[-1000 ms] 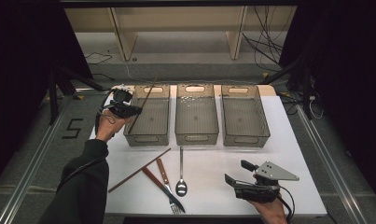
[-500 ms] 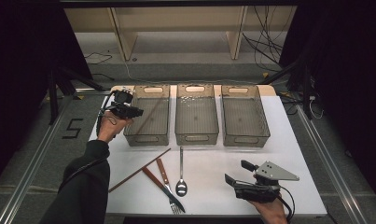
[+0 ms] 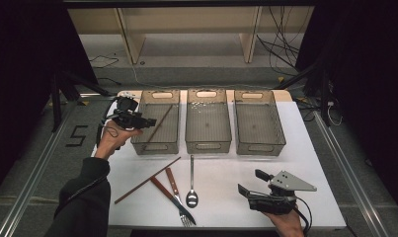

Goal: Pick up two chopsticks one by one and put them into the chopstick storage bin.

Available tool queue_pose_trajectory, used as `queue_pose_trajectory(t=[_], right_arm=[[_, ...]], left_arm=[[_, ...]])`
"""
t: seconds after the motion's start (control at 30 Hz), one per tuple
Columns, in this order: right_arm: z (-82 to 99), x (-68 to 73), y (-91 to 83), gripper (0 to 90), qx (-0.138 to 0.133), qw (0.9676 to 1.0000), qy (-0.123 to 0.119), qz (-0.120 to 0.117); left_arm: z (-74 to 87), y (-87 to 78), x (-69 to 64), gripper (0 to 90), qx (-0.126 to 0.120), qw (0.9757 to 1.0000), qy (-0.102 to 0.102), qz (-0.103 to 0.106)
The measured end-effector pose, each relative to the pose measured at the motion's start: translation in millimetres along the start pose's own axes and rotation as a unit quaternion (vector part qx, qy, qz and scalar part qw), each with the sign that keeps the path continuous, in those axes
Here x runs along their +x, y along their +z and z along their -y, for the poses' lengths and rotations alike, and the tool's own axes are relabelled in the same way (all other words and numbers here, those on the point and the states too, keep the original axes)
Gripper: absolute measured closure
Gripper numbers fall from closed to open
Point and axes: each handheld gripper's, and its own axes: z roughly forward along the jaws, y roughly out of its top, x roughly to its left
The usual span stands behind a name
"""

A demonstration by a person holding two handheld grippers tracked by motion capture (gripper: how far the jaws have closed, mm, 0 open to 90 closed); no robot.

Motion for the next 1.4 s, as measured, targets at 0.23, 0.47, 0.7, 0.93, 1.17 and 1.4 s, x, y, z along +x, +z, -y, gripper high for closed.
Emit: queue_pose_trajectory(t=[0.23,0.47,0.7,0.93,1.17,1.4], right_arm=[[-0.1,0.4,-0.2,21.2,-0.002,1.0,-0.002,0.001],[-0.2,0.7,-0.4,21.1,-0.003,1.0,-0.003,0.002],[-0.3,1.2,-0.8,21.1,-0.002,1.0,-0.003,0.001],[-1.2,2.6,-1.5,21.1,-0.003,1.0,-0.007,0.0],[-1.1,3.8,-1.1,21.1,-0.001,1.0,-0.008,-0.002],[-1.3,3.9,-1.4,21.1,-0.002,1.0,-0.009,-0.002]], left_arm=[[9.5,-17.5,-12.9,19.3,-0.012,0.9997,0.004,0.02],[26.2,-31.0,-28.9,17.1,-0.024,0.9988,0.02,0.038],[44.0,-36.0,-39.4,16.5,-0.009,0.9984,0.038,0.041],[59.9,-37.3,-43.1,16.4,0.033,0.9974,0.06,0.023],[76.6,-34.6,-43.0,16.6,0.093,0.9935,0.063,0.015],[88.2,-27.6,-40.7,17.4,0.141,0.9875,0.069,0.005]])
